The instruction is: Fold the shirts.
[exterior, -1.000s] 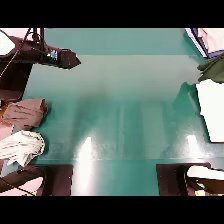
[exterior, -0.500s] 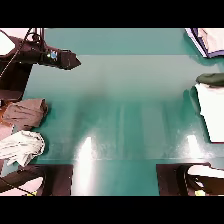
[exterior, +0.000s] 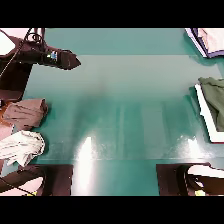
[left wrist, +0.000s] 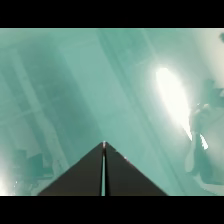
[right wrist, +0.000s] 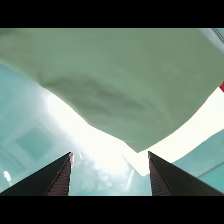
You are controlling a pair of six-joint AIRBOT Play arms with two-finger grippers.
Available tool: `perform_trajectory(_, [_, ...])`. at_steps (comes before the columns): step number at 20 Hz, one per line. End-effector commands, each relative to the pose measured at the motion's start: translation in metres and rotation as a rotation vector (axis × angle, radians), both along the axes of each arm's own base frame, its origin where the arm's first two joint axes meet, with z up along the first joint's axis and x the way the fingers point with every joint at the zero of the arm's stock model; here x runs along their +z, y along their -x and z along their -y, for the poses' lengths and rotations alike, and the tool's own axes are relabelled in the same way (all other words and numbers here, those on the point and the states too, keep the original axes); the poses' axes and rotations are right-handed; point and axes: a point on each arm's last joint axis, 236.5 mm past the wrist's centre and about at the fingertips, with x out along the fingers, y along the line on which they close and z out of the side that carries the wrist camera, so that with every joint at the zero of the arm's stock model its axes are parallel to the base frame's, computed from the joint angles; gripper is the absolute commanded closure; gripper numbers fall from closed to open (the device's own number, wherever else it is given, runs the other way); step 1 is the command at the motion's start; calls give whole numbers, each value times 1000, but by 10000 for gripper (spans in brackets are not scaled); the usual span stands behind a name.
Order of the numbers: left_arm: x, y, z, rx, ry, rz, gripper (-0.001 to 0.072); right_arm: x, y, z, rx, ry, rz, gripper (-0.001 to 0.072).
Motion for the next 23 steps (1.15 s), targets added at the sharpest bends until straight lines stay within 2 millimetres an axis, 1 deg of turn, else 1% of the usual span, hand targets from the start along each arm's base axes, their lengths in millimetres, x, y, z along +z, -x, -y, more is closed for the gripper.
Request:
perform_trajectory(1, [0, 0, 0, -2, -2, 2, 685, 1, -8, -18, 47, -24, -4, 195])
perform_trajectory(2, [0, 0, 0, -1, -2, 3, 684, 5, -23, -37, 102, -54, 35, 219])
perform_trajectory(3, [1, -1, 0, 0, -1, 5, 684, 10, -38, -58, 165, -84, 75, 276])
perform_trajectory(4, [1, -1, 0, 0, -1, 5, 684, 16, -53, -85, 239, -114, 112, 280])
perform_trajectory(5, [1, -1, 0, 1, 0, 8, 684, 23, -67, -115, 325, -138, 142, 281])
perform_trajectory(6, [1, -1, 0, 1, 0, 7, 685, 29, -77, -145, 409, -143, 159, 283])
perform_trajectory(7, [0, 1, 0, -3, -3, -1, 685, 34, -85, -168, 482, -129, 173, 284])
perform_trajectory(8, [-3, 4, 0, -10, -8, -14, 684, 39, -93, -195, 569, -115, 194, 327])
perform_trajectory(9, [-2, 3, 1, -10, -4, -12, 684, 43, -97, -220, 653, -102, 211, 540])
perform_trajectory(10, [-1, 2, 1, -8, 1, -8, 684, 48, -101, -243, 739, -87, 232, 687])
perform_trajectory(12, [2, -1, 1, 0, 6, 6, 684, 55, -106, -284, 847, -75, 271, 687])
perform_trajectory(14, [4, -3, 1, 6, 11, 17, 685, 59, -108, -315, 921, -75, 298, 687])
perform_trajectory(16, [6, -6, 1, 13, 16, 29, 684, 61, -110, -336, 971, -75, 319, 687])
perform_trajectory(18, [8, -9, 1, 20, 21, 42, 684, 62, -109, -349, 1002, -77, 328, 688])
perform_trajectory(20, [11, -11, 0, 26, 26, 53, 684, 62, -108, -354, 1014, -80, 326, 687])
perform_trajectory(23, [11, -12, 0, 28, 27, 56, 684, 61, -107, -353, 1015, -81, 323, 687])
